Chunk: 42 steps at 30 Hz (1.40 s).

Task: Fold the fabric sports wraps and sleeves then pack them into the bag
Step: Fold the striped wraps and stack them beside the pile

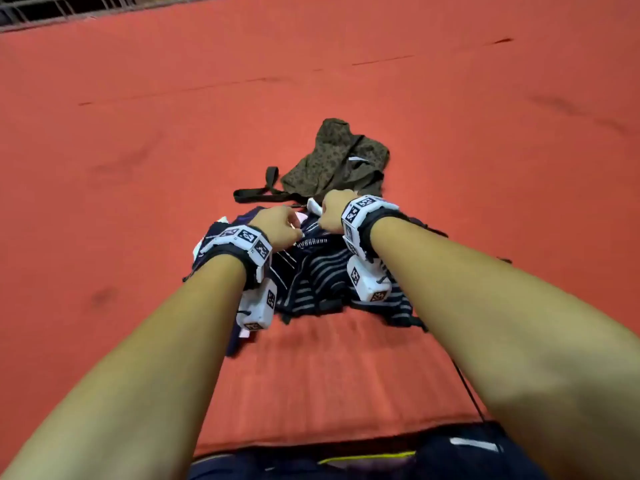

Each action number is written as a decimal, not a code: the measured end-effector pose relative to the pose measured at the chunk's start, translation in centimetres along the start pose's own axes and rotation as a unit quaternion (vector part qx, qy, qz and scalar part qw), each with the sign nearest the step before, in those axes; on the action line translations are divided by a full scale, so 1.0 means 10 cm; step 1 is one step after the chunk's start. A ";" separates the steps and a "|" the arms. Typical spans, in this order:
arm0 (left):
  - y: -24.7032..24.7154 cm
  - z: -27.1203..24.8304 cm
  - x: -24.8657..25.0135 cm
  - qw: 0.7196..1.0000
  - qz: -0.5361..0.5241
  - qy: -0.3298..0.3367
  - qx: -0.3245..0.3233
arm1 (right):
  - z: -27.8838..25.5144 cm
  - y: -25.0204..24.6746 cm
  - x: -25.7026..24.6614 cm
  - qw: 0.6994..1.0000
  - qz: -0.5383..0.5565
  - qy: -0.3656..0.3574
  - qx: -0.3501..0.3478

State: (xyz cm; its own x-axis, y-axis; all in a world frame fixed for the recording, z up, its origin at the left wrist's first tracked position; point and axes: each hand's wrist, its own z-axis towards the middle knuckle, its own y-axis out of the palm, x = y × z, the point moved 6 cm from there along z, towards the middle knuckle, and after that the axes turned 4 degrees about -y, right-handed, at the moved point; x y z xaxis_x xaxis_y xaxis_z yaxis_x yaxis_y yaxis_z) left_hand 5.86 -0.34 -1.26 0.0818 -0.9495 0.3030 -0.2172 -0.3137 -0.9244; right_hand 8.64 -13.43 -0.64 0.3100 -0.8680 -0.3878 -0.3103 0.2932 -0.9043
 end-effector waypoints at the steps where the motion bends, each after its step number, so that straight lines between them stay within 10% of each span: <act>1: 0.11 -0.05 0.00 1.000 0.007 -0.002 -0.008 | -0.08 0.08 0.05 1.000 -0.008 -0.006 -0.012; 13: 1.15 -0.49 -0.02 0.999 -0.021 0.000 -0.026 | -0.70 1.05 0.50 0.998 -0.001 0.059 -0.025; 42: 1.49 -0.12 0.03 0.995 -0.074 -0.046 0.056 | -0.57 1.38 0.89 0.985 0.100 0.133 0.054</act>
State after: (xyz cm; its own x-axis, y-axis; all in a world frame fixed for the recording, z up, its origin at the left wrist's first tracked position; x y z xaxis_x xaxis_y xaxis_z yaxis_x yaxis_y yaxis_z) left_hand 1.46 -5.29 -14.69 0.1942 -0.8865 0.4199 -0.0862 -0.4418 -0.8929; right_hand 2.03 -19.40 -15.53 0.0019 -0.8590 -0.5121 -0.2385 0.4969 -0.8344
